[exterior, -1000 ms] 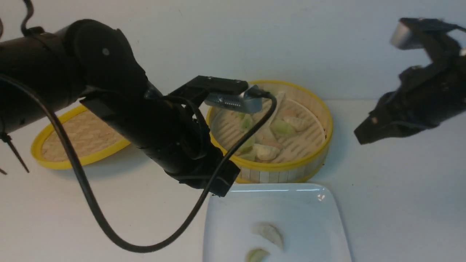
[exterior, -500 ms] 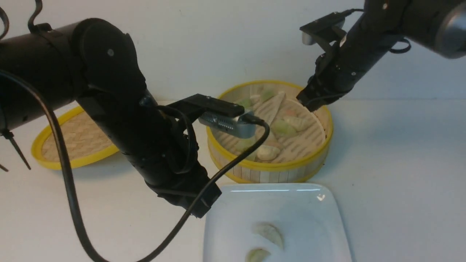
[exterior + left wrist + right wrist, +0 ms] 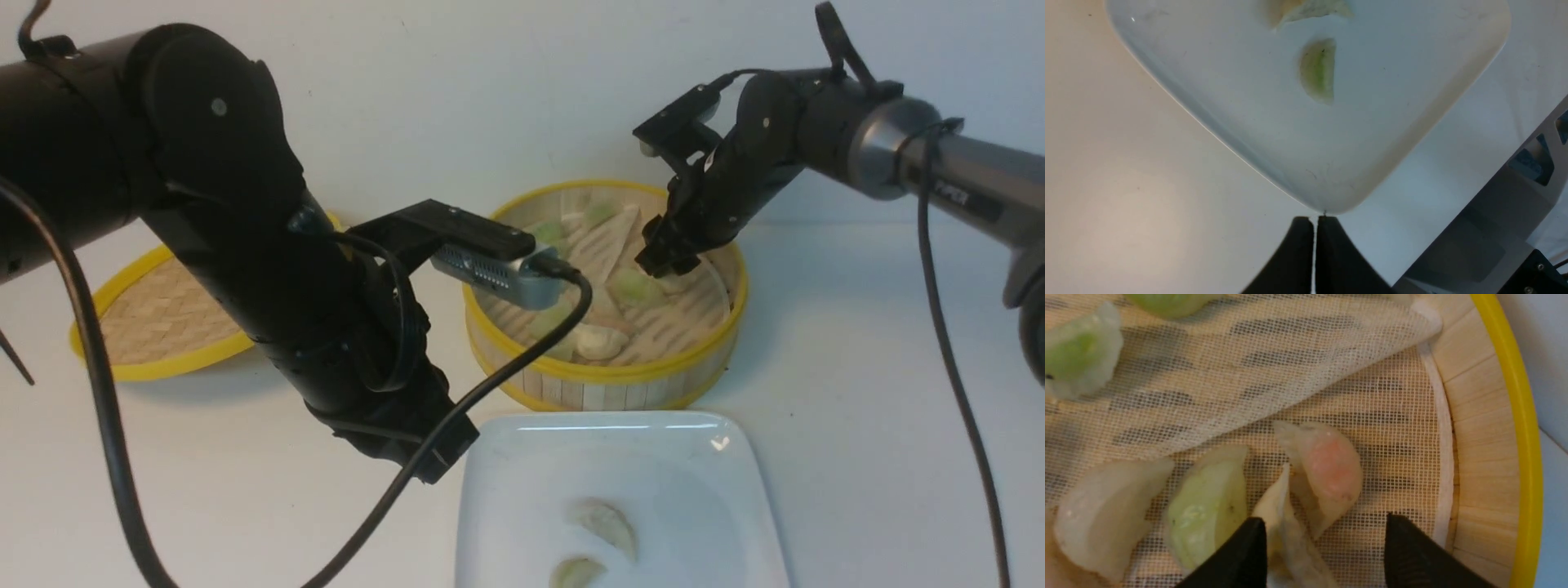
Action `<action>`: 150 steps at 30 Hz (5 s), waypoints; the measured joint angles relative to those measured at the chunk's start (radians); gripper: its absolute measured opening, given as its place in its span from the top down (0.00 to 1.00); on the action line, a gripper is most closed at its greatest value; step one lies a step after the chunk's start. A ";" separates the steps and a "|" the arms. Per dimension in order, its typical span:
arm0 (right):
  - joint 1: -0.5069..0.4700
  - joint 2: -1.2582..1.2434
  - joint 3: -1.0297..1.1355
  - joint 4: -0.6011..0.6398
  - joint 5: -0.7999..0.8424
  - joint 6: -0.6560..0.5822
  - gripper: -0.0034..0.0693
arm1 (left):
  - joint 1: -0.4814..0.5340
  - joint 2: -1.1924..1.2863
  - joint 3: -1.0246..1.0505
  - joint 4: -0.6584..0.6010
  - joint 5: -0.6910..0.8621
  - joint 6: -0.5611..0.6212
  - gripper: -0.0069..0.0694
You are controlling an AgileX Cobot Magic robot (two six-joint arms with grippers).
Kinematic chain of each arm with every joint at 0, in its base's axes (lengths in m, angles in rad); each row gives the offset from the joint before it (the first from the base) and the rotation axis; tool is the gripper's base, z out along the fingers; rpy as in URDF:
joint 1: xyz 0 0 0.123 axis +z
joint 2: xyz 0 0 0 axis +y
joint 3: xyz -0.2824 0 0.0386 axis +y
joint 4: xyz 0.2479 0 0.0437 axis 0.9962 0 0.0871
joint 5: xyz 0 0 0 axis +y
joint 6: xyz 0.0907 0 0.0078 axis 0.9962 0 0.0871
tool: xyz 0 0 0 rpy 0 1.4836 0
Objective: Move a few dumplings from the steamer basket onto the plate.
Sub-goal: Use the right arm to grab a dumpling from inside the steamer, then use the right arm to put the dumpling into the plate, then use the left arm to grab a dumpling from the steamer, then use the left arm to put the dumpling into the plate
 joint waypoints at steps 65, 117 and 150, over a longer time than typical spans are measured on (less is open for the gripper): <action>0.265 -0.694 1.051 0.244 -0.076 0.164 0.60 | 0.000 0.168 -0.190 0.011 -0.308 -0.063 0.92; 0.203 -1.030 1.051 0.401 -0.143 0.240 0.52 | 0.000 0.583 -0.809 0.243 -0.073 -0.097 0.58; 0.103 -1.030 0.861 0.277 -0.028 0.244 0.56 | -0.117 0.276 0.180 -0.056 -0.410 -0.014 0.58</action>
